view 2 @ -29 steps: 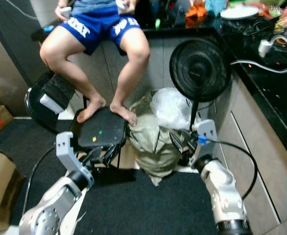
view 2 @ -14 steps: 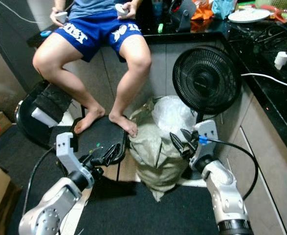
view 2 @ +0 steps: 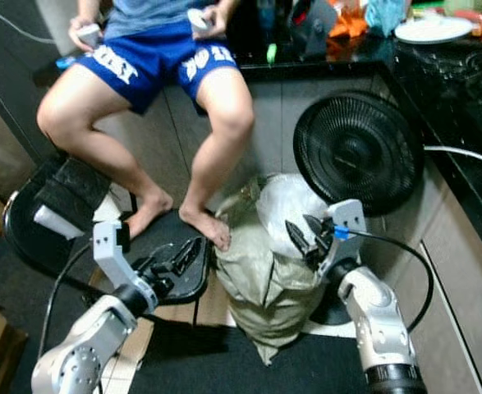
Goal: Kitchen organization
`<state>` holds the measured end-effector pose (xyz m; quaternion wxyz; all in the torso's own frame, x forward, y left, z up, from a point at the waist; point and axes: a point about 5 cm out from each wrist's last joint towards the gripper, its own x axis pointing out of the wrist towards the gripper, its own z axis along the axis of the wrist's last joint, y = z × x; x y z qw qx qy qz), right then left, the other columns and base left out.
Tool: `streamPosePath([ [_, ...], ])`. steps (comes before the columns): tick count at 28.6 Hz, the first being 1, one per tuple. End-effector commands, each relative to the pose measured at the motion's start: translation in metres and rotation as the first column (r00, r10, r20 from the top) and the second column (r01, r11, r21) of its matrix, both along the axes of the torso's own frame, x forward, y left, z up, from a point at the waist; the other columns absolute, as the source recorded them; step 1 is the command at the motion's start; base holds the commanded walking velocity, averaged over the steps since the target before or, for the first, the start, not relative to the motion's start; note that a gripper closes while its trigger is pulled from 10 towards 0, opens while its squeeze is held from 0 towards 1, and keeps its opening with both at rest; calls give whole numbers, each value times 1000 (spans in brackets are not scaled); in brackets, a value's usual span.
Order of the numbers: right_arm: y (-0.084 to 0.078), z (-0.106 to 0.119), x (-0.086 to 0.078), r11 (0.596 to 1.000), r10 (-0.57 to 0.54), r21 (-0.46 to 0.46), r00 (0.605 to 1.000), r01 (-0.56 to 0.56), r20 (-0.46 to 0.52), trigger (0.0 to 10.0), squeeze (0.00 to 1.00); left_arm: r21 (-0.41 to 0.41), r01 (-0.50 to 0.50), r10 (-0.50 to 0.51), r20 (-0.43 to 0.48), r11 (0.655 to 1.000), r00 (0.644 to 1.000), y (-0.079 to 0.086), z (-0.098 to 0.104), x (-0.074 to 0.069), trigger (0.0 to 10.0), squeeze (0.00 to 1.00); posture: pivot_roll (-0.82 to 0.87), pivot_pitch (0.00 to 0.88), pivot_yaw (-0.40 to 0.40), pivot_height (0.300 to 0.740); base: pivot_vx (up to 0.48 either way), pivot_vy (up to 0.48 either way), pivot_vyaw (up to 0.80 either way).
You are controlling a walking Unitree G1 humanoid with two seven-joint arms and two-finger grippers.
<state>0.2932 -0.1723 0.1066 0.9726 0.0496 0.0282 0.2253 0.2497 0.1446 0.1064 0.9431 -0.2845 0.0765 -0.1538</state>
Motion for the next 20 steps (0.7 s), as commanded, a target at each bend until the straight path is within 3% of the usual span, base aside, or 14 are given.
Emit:
streamPosePath([
  [1, -3, -3, 0, 999, -4, 32, 999, 5, -38, 10000, 0, 13, -9, 9, -14, 1000, 1000, 2, -3, 0, 10000, 0, 44, 0, 47, 740, 0, 0, -800],
  [8, 0, 10, 7, 987, 98, 129, 995, -93, -33, 10000, 0, 41, -10, 10, 10, 999, 1000, 1, -1, 3, 10000, 0, 54, 0, 39, 740, 0, 0, -800],
  [11, 25, 40, 12, 950, 219, 215, 974, -225, 52, 10000, 0, 24, -12, 11, 12, 1000, 1000, 0, -1, 4, 10000, 0, 63, 0, 34, 740, 0, 0, -788],
  [13, 30, 46, 12, 942, 238, 228, 969, -247, 69, 10000, 0, 24, -12, 11, 12, 1000, 1000, 0, 0, 5, 10000, 0, 65, 0, 33, 740, 0, 0, -788],
  [17, 59, 83, 10, 870, 351, 299, 918, -393, 184, 10000, 0, 27, -15, 15, 12, 1000, 1000, 0, -1, 6, 10000, 0, 73, 0, 30, 740, 0, 0, -788],
  [18, 59, 83, 10, 870, 351, 299, 918, -393, 184, 10000, 0, 27, -15, 15, 12, 1000, 1000, 0, -1, 6, 10000, 0, 73, 0, 30, 740, 0, 0, -788],
  [20, 71, 100, 8, 832, 405, 304, 882, -464, 239, 10000, 0, 28, -18, 18, 14, 999, 1000, 1, -1, 6, 10000, 0, 76, 0, 29, 740, 0, 0, -788],
])
